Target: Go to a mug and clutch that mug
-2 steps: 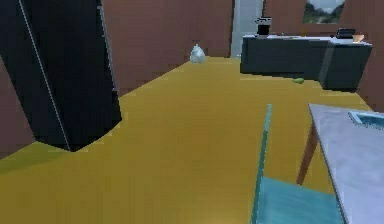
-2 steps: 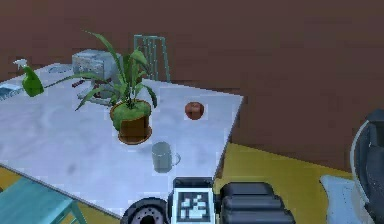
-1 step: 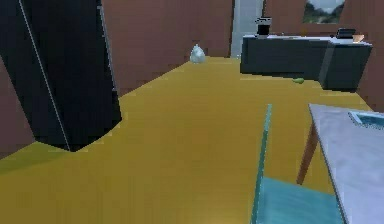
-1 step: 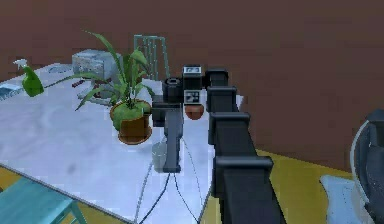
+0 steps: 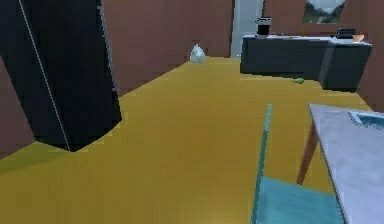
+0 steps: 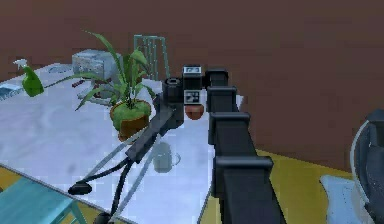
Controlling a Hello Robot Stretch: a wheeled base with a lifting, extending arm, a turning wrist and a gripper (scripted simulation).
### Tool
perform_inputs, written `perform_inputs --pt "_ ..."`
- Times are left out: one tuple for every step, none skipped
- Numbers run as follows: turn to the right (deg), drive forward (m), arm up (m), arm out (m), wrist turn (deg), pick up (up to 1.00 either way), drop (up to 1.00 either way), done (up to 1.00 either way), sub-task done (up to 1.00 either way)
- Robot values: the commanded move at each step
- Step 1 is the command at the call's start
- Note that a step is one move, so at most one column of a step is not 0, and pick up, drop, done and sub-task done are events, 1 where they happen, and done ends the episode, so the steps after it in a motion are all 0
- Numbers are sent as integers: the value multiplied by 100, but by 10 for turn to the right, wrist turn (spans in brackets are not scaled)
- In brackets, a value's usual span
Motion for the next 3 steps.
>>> perform_inputs --pt "0 0 0 0 450 0 0 0 0" --pt "0 0 0 0 450 0 0 0 0" --pt "0 0 0 0 240 0 0 0 0"
